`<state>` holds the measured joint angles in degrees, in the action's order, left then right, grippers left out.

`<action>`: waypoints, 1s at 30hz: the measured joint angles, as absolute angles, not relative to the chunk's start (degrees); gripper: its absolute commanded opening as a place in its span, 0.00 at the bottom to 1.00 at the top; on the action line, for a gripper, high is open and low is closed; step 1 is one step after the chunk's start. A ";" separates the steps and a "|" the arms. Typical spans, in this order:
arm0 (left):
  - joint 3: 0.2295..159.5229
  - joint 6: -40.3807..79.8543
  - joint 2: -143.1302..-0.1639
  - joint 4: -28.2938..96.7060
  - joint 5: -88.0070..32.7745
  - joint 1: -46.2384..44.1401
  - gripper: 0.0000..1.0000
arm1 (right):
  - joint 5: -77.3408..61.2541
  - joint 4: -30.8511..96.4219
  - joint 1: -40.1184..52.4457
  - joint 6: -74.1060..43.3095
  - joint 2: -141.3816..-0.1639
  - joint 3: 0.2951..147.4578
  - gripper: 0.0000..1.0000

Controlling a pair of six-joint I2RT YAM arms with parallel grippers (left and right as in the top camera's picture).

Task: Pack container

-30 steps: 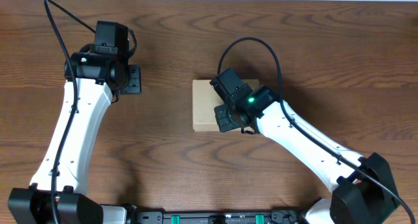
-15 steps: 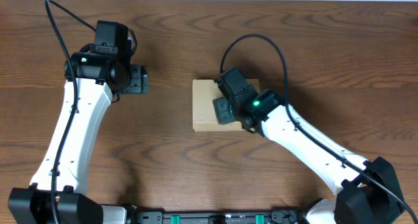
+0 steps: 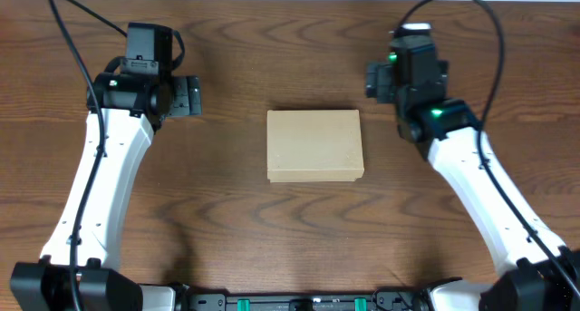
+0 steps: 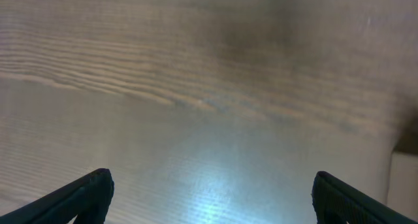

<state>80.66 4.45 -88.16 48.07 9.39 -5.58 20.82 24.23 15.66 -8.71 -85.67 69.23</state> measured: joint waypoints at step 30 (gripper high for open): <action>35.59 6.42 -13.98 42.85 1.65 -6.44 0.95 | 18.15 50.76 20.93 -17.63 -15.57 34.98 0.99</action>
